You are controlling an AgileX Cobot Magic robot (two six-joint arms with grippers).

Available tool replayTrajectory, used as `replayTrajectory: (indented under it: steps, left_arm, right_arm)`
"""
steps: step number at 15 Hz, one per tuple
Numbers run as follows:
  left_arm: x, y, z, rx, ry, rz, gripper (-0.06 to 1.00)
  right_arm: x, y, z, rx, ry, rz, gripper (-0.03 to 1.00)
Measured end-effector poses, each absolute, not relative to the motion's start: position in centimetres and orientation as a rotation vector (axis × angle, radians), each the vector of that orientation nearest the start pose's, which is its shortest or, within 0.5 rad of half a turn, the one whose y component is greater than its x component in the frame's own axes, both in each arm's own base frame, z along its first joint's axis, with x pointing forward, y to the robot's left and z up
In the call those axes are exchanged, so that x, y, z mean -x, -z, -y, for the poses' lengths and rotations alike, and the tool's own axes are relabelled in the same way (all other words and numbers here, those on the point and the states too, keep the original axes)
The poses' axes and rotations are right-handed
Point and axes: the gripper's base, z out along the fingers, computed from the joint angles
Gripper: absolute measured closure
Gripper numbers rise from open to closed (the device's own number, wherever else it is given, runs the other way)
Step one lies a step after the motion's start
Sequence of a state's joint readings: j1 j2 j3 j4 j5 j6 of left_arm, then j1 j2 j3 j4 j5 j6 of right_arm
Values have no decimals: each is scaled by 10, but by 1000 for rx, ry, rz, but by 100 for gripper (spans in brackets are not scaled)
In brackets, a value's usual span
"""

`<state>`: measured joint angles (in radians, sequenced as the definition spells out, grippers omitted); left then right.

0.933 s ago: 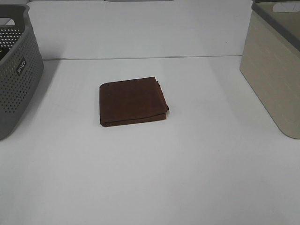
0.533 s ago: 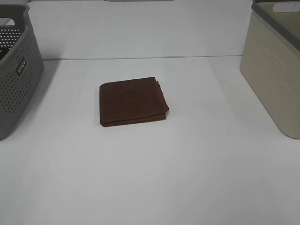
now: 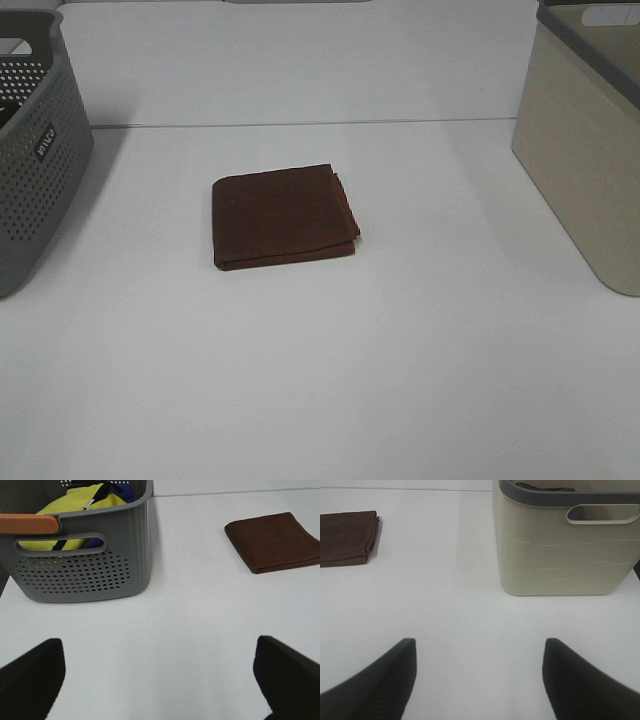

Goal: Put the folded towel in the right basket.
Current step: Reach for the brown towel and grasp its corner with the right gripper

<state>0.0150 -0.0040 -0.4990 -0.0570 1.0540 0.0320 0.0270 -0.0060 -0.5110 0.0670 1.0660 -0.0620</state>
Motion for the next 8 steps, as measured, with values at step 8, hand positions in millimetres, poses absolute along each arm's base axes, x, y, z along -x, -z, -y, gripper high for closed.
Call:
replayTrajectory:
  steps: [8]
  left_arm:
    - [5,-278,5,-20,39,-2033,-2]
  right_arm:
    - [8,-280,-5,94,-58,-2029,29]
